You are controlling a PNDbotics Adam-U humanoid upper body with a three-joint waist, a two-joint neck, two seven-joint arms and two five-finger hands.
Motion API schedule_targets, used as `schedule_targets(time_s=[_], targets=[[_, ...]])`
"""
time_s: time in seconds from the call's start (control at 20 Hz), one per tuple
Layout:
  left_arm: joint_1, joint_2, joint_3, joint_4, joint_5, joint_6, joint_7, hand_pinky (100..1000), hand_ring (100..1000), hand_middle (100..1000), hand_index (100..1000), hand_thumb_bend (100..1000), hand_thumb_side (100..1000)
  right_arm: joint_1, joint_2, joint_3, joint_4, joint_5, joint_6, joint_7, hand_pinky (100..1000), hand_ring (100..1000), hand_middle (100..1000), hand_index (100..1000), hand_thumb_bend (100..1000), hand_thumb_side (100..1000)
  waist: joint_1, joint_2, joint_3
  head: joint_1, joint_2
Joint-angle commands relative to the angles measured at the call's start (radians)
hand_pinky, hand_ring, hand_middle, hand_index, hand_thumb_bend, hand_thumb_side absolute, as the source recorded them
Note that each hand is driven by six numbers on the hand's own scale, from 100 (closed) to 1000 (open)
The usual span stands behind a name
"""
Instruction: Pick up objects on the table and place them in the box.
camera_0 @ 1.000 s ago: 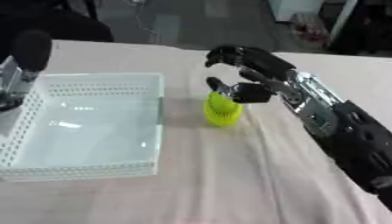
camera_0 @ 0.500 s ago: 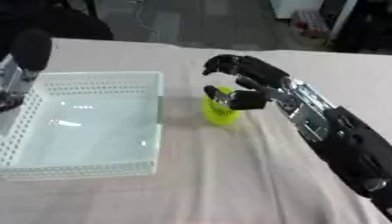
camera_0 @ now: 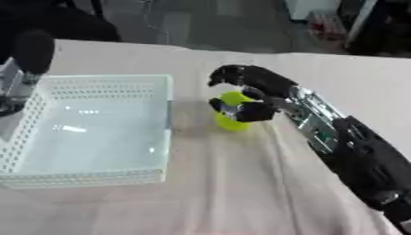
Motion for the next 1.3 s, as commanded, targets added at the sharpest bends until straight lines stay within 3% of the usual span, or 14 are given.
schedule_targets(time_s=[0.05, 0.5, 0.7, 1.05, 1.25, 1.3], targets=[[-0.018, 0.003, 0.002, -0.013, 0.007, 0.001, -0.001, 763, 683, 848, 806, 303, 764, -0.015, -0.016, -0.004, -0.006, 0.011, -0.020, 0.052, 768, 812, 875, 876, 239, 1000, 0.002, -0.011, 0.002, -0.011, -0.012], [-0.017, 0.003, 0.001, -0.013, 0.008, 0.002, -0.003, 762, 683, 848, 806, 302, 763, -0.024, -0.042, -0.008, -0.026, 0.014, -0.068, 0.229, 795, 837, 907, 920, 386, 767, 0.000, -0.012, 0.003, -0.010, -0.012], [-0.018, 0.003, 0.001, -0.013, 0.008, 0.002, -0.004, 763, 683, 848, 807, 302, 763, -0.029, -0.053, -0.012, -0.028, 0.005, -0.077, 0.279, 805, 847, 908, 929, 387, 699, 0.000, -0.011, 0.003, -0.010, -0.013], [-0.019, 0.003, 0.000, -0.013, 0.009, 0.001, -0.004, 763, 683, 849, 807, 301, 762, -0.037, -0.074, -0.021, -0.039, 0.033, -0.082, 0.304, 810, 853, 905, 917, 387, 669, 0.000, -0.009, 0.002, -0.014, -0.017], [-0.021, 0.002, 0.000, -0.013, 0.009, 0.000, -0.005, 763, 683, 849, 807, 301, 761, -0.043, -0.081, -0.022, -0.032, 0.035, -0.081, 0.315, 765, 860, 913, 920, 379, 645, 0.000, -0.007, 0.004, -0.022, -0.020], [-0.022, 0.002, 0.000, -0.013, 0.009, 0.000, -0.005, 763, 683, 849, 807, 301, 760, -0.045, -0.083, -0.023, -0.030, 0.034, -0.081, 0.320, 731, 873, 919, 922, 371, 588, 0.000, -0.006, 0.005, -0.023, -0.021]])
